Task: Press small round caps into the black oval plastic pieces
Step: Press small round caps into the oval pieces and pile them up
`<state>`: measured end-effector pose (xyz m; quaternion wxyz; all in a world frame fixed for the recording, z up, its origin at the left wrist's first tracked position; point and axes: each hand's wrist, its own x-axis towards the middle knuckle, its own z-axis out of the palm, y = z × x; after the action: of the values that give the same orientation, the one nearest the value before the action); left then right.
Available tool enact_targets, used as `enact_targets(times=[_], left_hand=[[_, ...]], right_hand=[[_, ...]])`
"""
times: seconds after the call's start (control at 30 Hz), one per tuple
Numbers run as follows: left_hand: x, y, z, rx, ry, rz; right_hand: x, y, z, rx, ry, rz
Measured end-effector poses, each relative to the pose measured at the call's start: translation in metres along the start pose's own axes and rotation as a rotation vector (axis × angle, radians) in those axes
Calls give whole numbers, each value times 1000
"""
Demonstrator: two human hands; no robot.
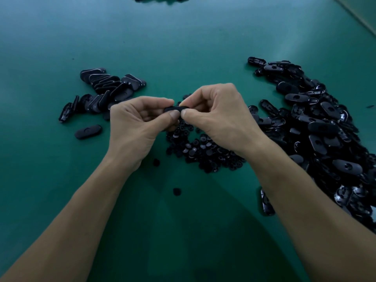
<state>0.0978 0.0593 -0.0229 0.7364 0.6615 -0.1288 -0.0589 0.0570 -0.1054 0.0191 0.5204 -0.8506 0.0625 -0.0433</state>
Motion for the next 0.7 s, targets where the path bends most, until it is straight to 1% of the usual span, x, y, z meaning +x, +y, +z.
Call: enact_targets(times=[0.17, 0.27, 0.33, 0.4, 0.47, 0.5, 0.6, 0.63, 0.7], left_hand=[[-1, 0, 2, 23, 15, 24], [-2, 0, 3, 117, 26, 81], [-2, -1, 2, 194, 84, 137], [2, -1, -4, 254, 198, 182], [7, -1, -13, 336, 309, 209], [9, -1, -18, 383, 347, 214], [12, 1, -25, 561, 390, 235], [12, 2, -26, 634, 399, 236], [12, 4, -29, 751, 415, 197]], right_hand=[[-3, 0, -3, -4, -16, -6], [-5, 0, -8, -63, -45, 16], [-6, 3, -15, -172, -6, 45], [-8, 7, -25, -322, 85, 75], [-10, 12, -39, -472, 155, 125], [-11, 15, -46, -534, 162, 170], [-14, 19, -61, -636, 92, 345], [-15, 19, -64, -654, 66, 383], [-17, 19, -67, -657, 49, 403]])
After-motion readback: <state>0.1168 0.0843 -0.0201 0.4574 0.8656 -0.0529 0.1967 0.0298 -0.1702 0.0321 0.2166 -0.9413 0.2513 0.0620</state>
